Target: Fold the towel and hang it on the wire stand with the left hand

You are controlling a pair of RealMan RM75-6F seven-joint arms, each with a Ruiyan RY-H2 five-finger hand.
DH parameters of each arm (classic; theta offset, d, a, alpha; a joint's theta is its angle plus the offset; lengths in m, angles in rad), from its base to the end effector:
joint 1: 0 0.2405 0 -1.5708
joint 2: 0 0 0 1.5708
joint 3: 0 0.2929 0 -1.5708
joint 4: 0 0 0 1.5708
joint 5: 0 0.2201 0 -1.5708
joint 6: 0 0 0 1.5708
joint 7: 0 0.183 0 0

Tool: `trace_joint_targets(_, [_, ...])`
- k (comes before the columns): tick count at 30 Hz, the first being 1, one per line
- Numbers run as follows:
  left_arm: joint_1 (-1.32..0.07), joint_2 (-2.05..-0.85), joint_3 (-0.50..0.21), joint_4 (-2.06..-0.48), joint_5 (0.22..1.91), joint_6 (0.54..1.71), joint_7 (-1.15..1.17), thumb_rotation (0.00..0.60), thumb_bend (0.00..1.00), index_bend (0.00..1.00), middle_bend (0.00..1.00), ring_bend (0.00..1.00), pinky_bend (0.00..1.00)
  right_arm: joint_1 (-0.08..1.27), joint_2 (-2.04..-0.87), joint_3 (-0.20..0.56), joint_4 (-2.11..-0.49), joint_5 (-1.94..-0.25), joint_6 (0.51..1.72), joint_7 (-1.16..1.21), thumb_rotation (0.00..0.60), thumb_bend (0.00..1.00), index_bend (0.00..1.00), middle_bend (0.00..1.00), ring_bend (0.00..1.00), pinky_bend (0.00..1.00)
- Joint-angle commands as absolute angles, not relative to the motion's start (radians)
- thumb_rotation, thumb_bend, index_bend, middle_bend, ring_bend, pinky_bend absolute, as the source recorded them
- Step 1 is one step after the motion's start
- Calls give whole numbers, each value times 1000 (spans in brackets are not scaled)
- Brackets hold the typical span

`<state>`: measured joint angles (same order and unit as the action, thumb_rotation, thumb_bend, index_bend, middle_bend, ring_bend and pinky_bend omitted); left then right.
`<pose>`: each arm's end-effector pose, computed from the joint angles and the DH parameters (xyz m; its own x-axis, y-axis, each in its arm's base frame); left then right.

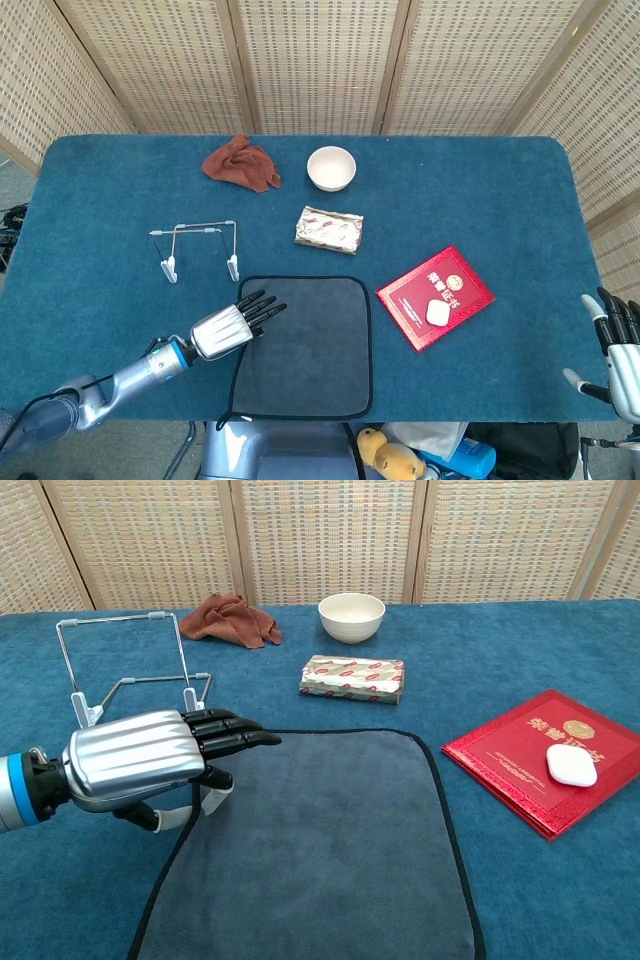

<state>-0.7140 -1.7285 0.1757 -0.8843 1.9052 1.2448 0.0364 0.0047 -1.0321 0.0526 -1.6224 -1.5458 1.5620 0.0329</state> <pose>-0.2080 0.3354 -0.0993 0.7201 -0.0967 0.6872 0.3023 -0.8476 -0.4361 -0.3532 -0.1960 0.2055 0.4378 0.0465 0.8979 -0.8990 0.0166 0.4376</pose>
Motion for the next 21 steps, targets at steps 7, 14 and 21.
trace_joint_targets(7, [-719,-1752,157,-856,1907,1287,53,600,453,687,0,0,90,5,-1029,52,-1624,-1545,1560,45,600,0,0,0,0,0])
trace_joint_targets(14, [-754,-1762,151,-858,1934,1293,102,600,454,690,0,0,94,5,-1026,53,-1624,-1543,1559,54,600,0,0,0,0,0])
trace_joint_targets(21, [-798,-1772,132,-900,1941,1263,157,600,453,689,0,0,96,8,-1022,56,-1624,-1536,1552,66,600,0,0,0,0,0])
